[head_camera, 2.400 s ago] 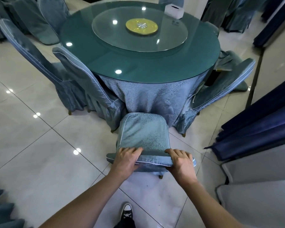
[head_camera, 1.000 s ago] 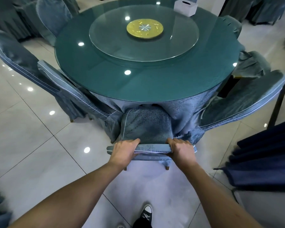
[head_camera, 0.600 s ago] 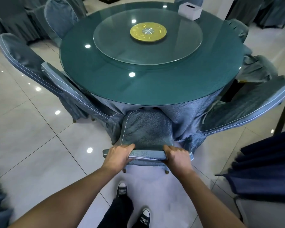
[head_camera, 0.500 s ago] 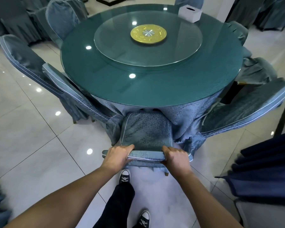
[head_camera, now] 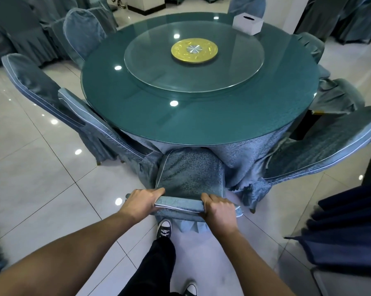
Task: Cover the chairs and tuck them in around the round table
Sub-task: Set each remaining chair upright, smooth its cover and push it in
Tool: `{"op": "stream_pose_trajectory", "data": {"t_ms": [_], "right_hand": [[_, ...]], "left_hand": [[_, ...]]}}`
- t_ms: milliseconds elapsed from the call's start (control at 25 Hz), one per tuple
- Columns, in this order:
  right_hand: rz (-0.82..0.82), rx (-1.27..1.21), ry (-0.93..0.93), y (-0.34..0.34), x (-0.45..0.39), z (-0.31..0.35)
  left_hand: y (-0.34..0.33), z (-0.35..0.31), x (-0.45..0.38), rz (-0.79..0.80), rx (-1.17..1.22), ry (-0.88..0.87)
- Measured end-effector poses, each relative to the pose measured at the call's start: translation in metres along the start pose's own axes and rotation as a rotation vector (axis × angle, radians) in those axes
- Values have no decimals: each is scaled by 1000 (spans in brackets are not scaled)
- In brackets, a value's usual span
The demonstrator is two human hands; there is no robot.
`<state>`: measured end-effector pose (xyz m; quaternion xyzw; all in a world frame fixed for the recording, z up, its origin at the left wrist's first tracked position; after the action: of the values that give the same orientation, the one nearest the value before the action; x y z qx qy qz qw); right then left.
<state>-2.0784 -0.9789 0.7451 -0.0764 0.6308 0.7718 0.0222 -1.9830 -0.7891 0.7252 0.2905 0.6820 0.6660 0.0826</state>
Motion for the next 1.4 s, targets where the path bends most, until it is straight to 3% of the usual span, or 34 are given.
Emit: {"op": "stream_pose_trajectory", "data": {"t_ms": [240,680,840,1000,1160,1280,1320,1400], "right_hand": [[-30,-5,79,-4,-33,9],[-114,51,239,-1,-49,11],[-143,35,238,0,-44,15],[-47,36,206,-12,-28,28],[99,-113,41,-9,-30,26],[264,-499,-129,-9,-11,8],[199,-697,-308,-4,0,-10],[-49,-908,-913,-9,43,-68]], "left_hand": [[15,30,-21,-34,16,73],[32,30,-25,-242,29,-32],[32,30,-18,-233,17,-60],[24,27,-6,-238,-41,-181],[18,31,-4,-229,-24,-155],[14,36,-10,-131,118,-53],[11,39,-8,-72,196,-55],[13,45,-1,32,421,-28]]}}
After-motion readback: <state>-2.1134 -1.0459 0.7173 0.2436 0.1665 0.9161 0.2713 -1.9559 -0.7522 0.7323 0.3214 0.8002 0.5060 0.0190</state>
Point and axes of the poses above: each hand's wrist, its own x-axis away from the middle knuckle, its own y-axis out of the back of the hand, z = x × y, the point moved 8 cm from there along -x, towards the middle knuckle, and after that the axes turned 9 degrees about y, right-handed, at the moved point
